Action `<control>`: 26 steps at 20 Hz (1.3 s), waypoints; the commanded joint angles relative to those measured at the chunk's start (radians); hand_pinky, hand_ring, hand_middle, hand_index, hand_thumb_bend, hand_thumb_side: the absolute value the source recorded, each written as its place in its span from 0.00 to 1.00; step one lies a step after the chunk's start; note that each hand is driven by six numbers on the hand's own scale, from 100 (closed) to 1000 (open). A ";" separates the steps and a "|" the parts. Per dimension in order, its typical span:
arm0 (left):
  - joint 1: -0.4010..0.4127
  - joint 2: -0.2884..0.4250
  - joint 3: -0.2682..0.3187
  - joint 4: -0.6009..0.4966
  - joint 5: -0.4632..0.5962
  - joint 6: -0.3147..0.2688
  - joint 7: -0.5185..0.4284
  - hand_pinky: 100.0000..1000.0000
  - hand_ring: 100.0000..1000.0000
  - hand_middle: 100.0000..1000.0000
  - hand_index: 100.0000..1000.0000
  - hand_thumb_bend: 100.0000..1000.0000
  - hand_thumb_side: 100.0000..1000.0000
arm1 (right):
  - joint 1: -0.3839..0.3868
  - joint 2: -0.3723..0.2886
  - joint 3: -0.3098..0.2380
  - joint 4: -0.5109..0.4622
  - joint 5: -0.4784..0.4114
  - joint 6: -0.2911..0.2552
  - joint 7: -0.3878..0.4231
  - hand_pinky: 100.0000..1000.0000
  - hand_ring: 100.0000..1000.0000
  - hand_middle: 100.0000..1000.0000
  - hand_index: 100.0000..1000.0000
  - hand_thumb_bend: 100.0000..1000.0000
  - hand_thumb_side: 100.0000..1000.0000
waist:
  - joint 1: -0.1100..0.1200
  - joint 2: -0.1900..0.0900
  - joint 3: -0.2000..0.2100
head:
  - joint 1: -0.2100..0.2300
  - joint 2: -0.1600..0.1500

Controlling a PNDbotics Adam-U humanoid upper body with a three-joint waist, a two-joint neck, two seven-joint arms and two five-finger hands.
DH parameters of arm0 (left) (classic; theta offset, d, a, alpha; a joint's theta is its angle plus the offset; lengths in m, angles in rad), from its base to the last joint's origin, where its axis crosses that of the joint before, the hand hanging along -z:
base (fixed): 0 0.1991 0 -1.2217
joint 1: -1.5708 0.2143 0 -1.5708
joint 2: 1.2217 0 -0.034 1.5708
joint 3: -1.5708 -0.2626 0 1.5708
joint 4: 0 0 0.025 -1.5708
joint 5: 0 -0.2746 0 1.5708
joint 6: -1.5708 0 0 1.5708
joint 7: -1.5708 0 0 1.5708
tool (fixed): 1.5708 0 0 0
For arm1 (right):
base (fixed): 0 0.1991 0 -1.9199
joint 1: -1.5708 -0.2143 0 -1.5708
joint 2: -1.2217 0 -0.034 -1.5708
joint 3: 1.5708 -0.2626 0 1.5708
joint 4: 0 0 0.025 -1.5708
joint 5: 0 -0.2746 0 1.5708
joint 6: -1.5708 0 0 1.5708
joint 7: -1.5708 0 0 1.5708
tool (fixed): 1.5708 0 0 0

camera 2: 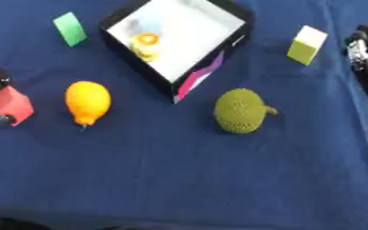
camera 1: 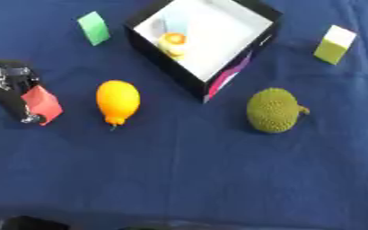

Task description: Pick up objects on the table and place them in the box.

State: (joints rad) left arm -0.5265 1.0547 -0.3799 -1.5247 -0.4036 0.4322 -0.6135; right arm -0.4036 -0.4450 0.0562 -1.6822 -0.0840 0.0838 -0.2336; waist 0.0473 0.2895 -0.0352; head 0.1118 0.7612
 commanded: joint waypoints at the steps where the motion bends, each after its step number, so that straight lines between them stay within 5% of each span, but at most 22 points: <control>1: -0.053 0.042 0.067 -0.079 0.003 -0.006 0.045 0.68 0.69 0.57 0.53 0.27 0.00 | -0.008 -0.024 -0.007 -0.008 0.004 -0.002 -0.002 0.97 0.74 0.69 0.84 0.00 0.61 | 0.012 -0.065 0.003 | -0.003 0.008; 6: -0.280 -0.050 0.071 -0.166 -0.062 -0.030 0.071 0.68 0.69 0.57 0.51 0.29 0.00 | -0.003 -0.026 -0.007 -0.013 0.003 -0.004 -0.004 0.97 0.74 0.69 0.84 0.00 0.61 | 0.011 -0.072 0.009 | -0.003 0.009; 12: -0.589 -0.355 -0.021 0.052 -0.240 -0.145 0.030 0.69 0.69 0.57 0.51 0.34 0.00 | -0.006 -0.015 -0.008 -0.019 -0.005 -0.006 -0.010 0.97 0.74 0.69 0.84 0.00 0.61 | -0.003 -0.076 0.007 | 0.004 0.009; 19: -0.687 -0.598 0.007 0.375 -0.482 -0.323 0.144 0.69 0.69 0.58 0.52 0.41 0.00 | -0.022 0.005 -0.002 -0.026 -0.019 -0.008 -0.024 0.97 0.74 0.69 0.84 0.00 0.61 | -0.022 -0.068 -0.015 | 0.024 0.009; 26: -0.699 -0.708 0.091 0.560 -0.627 -0.412 0.237 0.72 0.74 0.66 0.63 0.45 0.00 | -0.035 0.020 0.003 -0.028 -0.032 -0.010 -0.043 0.97 0.74 0.69 0.84 0.00 0.61 | -0.031 -0.060 -0.031 | 0.040 0.009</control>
State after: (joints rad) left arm -1.1980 0.3464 -0.3138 -0.9783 -1.0090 0.0295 -0.3923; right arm -0.4232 -0.4153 0.0622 -1.6898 -0.1112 0.0754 -0.2710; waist 0.0330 0.2895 -0.0655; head 0.1468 0.7641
